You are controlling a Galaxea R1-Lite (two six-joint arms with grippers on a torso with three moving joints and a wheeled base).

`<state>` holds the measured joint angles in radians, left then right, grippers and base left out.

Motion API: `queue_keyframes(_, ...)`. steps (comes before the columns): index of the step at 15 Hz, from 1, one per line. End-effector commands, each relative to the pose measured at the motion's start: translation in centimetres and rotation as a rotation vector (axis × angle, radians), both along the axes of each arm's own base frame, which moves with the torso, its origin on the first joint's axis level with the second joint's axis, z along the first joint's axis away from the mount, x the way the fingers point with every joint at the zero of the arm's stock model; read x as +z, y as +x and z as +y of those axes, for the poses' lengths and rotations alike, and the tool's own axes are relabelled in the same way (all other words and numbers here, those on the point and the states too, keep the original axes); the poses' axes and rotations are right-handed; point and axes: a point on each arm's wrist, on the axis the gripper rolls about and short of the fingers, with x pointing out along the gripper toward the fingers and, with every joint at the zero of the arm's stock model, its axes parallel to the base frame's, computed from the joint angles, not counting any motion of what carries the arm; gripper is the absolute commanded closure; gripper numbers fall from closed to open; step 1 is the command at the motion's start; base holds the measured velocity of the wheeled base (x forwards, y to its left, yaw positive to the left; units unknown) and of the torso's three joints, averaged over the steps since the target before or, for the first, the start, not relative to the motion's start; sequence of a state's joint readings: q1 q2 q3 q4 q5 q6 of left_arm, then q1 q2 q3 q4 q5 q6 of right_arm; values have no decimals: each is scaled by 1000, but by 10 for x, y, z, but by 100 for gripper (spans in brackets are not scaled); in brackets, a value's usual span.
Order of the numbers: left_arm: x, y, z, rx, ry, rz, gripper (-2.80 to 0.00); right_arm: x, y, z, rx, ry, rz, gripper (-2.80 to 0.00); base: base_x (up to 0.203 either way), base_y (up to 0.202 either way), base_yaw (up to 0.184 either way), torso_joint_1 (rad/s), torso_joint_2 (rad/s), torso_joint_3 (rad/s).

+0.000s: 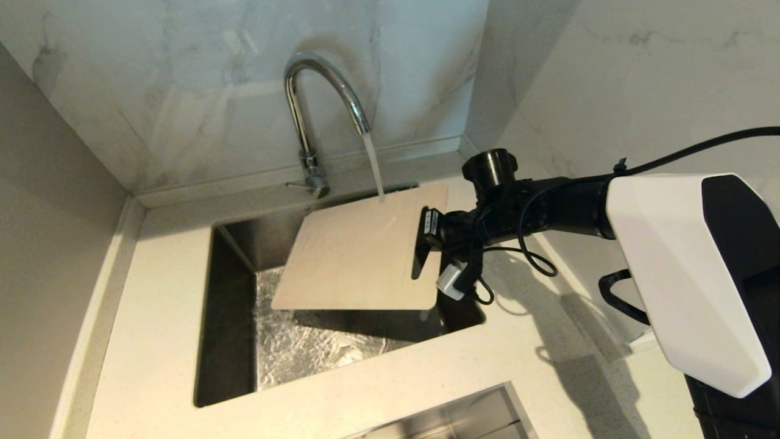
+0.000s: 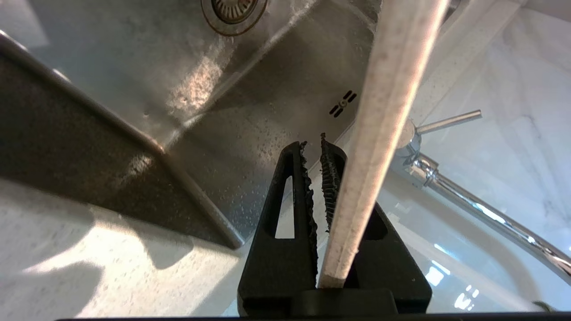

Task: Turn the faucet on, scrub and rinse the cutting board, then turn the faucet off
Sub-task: Scrub the cutting board underwater

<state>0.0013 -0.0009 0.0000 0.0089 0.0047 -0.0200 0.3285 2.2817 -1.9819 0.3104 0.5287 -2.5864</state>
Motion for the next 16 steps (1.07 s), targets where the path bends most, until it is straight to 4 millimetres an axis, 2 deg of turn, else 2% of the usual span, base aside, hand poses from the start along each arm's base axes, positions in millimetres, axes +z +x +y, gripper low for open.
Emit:
queue_keyframes(1, -1, 0, 0, 1, -1, 2, 0, -3, -1, 4, 19, -8, 0, 0, 0, 0, 0, 0, 0, 0)
queue_keyframes(5, -1, 0, 0, 1, 0, 4, 0, 0, -14, 23, 72, -10, 14, 0, 0, 0, 0, 0, 0, 0)
queue_keyframes(10, 4, -1, 0, 1, 36, -10, 0, 16, -41, 31, 119, -8, 23, 0, 0, 0, 0, 0, 0, 0)
queue_keyframes(12, 31, -8, 0, 2, 37, -47, 0, 22, -51, 27, 122, -8, 29, 0, 0, 0, 0, 0, 0, 0)
queue_keyframes(14, 70, -10, 0, 2, 37, -55, 0, 32, -60, 28, 137, 3, 12, 0, 0, 0, 0, 0, 0, 0)
queue_keyframes(16, 120, -5, 1, 0, 38, -72, 0, 41, -67, 33, 147, 18, 3, 0, 0, 0, 0, 0, 0, 0)
